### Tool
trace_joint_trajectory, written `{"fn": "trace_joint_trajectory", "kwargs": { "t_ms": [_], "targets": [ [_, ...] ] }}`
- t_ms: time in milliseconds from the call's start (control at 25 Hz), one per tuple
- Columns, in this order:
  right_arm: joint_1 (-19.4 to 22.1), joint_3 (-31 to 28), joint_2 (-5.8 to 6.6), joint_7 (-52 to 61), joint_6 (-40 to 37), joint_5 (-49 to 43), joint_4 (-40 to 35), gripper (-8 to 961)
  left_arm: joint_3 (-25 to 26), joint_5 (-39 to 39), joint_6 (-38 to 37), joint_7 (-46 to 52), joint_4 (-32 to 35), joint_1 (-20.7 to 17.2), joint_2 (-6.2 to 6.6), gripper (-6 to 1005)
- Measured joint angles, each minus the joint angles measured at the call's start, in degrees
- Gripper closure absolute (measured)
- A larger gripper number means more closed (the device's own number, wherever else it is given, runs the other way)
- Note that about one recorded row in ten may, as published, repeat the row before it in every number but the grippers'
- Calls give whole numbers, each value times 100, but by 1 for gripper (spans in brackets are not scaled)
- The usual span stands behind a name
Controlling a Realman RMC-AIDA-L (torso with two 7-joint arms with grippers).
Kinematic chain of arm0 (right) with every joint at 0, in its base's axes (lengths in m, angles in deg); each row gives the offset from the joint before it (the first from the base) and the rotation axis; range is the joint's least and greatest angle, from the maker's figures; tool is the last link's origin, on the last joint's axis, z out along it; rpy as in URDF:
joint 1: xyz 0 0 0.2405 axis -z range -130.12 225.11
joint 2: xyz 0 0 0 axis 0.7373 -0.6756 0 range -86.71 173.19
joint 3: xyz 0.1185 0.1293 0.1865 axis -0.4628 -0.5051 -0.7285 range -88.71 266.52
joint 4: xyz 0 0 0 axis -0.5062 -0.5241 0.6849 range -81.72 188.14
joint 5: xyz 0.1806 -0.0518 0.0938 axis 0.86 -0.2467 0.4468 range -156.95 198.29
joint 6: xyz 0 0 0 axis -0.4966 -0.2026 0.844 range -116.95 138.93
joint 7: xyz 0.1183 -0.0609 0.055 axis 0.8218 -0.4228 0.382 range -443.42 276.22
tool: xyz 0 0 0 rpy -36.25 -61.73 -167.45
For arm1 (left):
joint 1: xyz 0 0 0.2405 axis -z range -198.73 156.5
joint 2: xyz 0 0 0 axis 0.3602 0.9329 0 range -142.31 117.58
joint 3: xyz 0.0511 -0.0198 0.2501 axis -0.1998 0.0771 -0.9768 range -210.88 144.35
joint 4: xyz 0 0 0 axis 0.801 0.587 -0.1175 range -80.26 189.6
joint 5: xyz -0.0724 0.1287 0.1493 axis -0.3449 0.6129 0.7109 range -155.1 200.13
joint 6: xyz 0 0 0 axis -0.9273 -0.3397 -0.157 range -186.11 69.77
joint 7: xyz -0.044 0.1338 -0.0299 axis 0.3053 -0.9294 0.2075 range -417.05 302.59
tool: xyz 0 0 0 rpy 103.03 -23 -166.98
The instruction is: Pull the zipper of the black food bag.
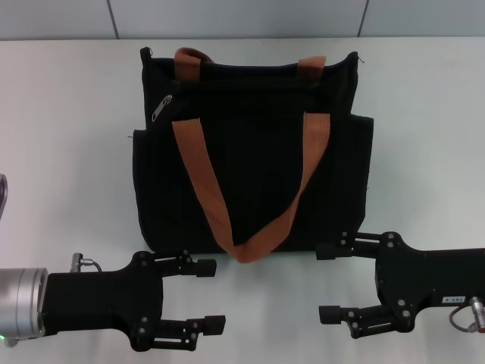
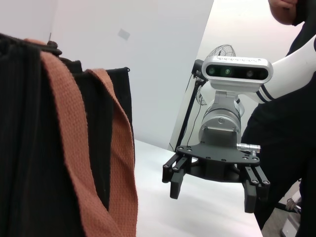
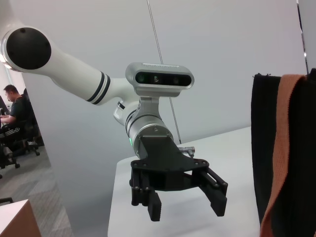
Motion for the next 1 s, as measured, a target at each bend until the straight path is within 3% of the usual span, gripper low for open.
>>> {"fn": "trace_joint_trajectory", "kwargs": {
  "t_ms": [1000],
  "targets": [
    [-12, 49, -9, 0, -46, 126, 0, 113, -9, 0, 0, -11, 0, -8, 0, 204]
  ]
}}
